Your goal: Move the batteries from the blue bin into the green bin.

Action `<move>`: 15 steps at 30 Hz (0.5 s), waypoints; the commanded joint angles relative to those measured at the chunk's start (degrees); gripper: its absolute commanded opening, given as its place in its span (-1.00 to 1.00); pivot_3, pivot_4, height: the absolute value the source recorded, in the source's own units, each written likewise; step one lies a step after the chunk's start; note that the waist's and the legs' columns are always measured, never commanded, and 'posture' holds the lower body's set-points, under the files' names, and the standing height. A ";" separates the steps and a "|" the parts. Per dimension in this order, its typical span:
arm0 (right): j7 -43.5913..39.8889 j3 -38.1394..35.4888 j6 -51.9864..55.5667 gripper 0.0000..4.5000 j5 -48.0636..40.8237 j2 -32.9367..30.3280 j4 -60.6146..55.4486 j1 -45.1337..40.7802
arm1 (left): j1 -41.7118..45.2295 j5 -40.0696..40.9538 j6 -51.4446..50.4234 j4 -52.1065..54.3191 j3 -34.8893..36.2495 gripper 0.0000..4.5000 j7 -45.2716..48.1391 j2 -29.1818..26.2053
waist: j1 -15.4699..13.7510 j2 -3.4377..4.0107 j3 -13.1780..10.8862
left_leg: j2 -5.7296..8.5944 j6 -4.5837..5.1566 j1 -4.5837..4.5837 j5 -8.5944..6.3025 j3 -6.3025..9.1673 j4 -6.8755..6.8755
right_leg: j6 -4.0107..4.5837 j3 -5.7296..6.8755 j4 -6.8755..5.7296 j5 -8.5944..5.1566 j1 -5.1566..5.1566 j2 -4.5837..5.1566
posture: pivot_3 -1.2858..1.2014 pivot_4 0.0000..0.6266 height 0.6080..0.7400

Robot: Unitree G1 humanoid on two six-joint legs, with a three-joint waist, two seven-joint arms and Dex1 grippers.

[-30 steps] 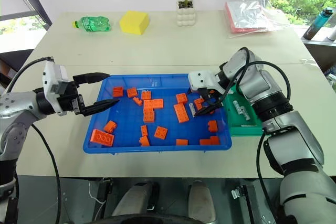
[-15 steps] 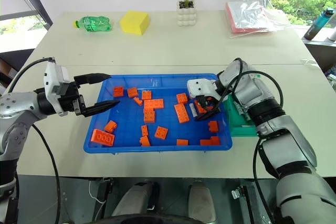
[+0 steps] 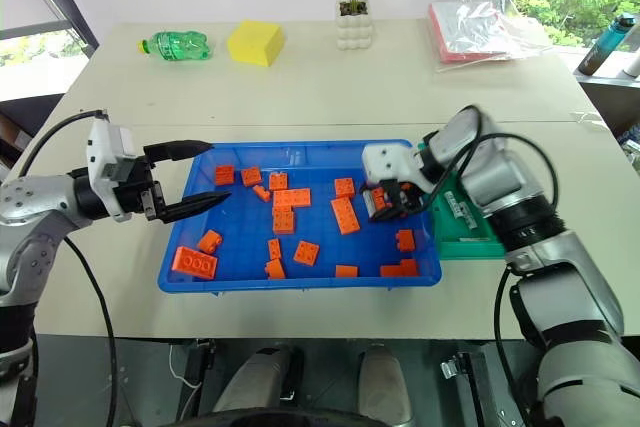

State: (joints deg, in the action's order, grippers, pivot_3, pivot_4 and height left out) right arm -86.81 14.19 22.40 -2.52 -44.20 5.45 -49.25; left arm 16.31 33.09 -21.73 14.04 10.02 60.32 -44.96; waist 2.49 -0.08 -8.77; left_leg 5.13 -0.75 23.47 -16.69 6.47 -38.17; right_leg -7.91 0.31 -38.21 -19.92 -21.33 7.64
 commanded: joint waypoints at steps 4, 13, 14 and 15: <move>8.52 -17.66 20.90 0.04 -9.37 -8.80 -10.44 5.37 | 0.13 -0.30 1.93 -1.58 0.92 1.00 2.22 -0.67 | -0.61 -0.01 0.00 | 0.03 0.01 0.00 0.00 0.03 0.00 | 0.00 -0.01 0.02 0.00 0.05 0.03 | 0.03 -0.52 0.80; 17.16 -29.29 24.58 0.04 -12.52 -14.57 -11.37 23.60 | 5.11 0.26 1.42 -5.26 1.42 1.00 3.62 -1.97 | -1.28 0.01 0.00 | -0.01 0.01 0.00 0.00 -0.23 0.00 | 0.00 -0.08 0.03 0.00 -0.02 0.04 | 0.03 -0.52 0.80; 17.91 -29.09 24.39 0.04 -12.81 -14.44 -11.34 24.27 | 6.05 0.14 1.28 -5.77 0.98 1.00 3.73 -1.85 | -1.26 0.01 0.00 | -0.03 0.01 0.00 0.00 -0.25 -0.01 | 0.00 -0.08 0.03 0.00 -0.01 0.03 | 0.03 -0.52 0.80; 18.49 -28.78 24.11 0.47 -13.10 -14.36 -11.34 24.71 | 6.79 -0.03 1.27 -6.25 0.62 1.00 3.92 -1.75 | -1.28 0.01 0.00 | -0.05 0.01 0.00 0.00 -0.25 -0.01 | 0.00 -0.08 0.03 0.00 -0.01 0.02 | 0.03 -0.52 0.80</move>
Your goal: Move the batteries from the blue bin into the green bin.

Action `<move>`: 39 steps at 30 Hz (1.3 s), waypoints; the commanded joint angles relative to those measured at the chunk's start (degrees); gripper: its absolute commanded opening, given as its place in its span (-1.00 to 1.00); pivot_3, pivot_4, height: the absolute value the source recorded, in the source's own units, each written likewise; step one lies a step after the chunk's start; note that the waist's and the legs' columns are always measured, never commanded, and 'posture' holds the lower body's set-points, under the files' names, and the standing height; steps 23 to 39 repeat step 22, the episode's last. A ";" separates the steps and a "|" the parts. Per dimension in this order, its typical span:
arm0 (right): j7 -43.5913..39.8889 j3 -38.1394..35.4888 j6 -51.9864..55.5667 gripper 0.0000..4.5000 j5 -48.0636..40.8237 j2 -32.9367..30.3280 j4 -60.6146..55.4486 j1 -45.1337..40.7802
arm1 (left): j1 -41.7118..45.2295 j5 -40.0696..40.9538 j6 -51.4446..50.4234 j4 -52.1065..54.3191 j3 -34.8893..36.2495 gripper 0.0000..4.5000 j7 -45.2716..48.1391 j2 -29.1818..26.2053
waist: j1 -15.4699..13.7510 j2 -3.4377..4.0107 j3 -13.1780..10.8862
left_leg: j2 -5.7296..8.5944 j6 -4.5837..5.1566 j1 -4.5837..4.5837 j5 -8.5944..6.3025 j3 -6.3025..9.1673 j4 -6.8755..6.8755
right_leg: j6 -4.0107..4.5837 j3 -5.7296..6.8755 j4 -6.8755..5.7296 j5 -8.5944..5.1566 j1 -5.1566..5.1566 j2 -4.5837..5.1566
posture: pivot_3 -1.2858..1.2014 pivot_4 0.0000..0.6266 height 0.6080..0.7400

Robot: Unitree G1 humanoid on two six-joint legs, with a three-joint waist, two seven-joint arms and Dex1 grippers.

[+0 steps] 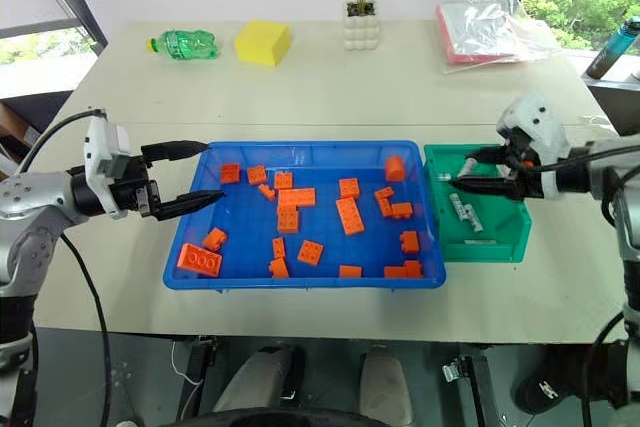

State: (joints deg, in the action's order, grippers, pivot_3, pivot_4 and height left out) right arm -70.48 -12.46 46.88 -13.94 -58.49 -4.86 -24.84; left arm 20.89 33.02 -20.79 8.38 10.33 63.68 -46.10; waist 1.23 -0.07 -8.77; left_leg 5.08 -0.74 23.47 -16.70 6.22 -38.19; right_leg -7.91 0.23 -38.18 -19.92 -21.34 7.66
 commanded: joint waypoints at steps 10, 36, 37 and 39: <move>-9.31 -9.44 -11.15 0.95 -8.90 -6.85 0.06 7.80 | 0.10 -0.43 1.11 -4.24 3.54 1.00 5.76 -5.64 | -0.25 0.04 -0.02 | 0.01 0.00 0.00 0.00 0.04 0.03 | 0.00 0.01 0.00 0.00 0.01 0.00 | 0.03 -0.52 0.80; -21.28 -8.49 -22.54 0.95 -10.08 -13.98 18.82 7.58 | -3.50 0.81 1.28 -6.65 8.08 1.00 11.78 -12.02 | -0.08 0.09 -0.05 | -0.01 0.02 -0.06 -0.01 0.01 0.01 | 0.00 0.01 0.08 0.00 0.10 0.00 | 0.03 -0.52 0.80; -21.28 -8.49 -22.54 0.95 -10.08 -13.98 18.82 7.58 | -3.50 0.81 1.28 -6.65 8.08 1.00 11.78 -12.02 | -0.08 0.09 -0.05 | -0.01 0.02 -0.06 -0.01 0.01 0.01 | 0.00 0.01 0.08 0.00 0.10 0.00 | 0.03 -0.52 0.80; -21.28 -8.49 -22.54 0.95 -10.08 -13.98 18.82 7.58 | -3.50 0.81 1.28 -6.65 8.08 1.00 11.78 -12.02 | -0.08 0.09 -0.05 | -0.01 0.02 -0.06 -0.01 0.01 0.01 | 0.00 0.01 0.08 0.00 0.10 0.00 | 0.03 -0.52 0.80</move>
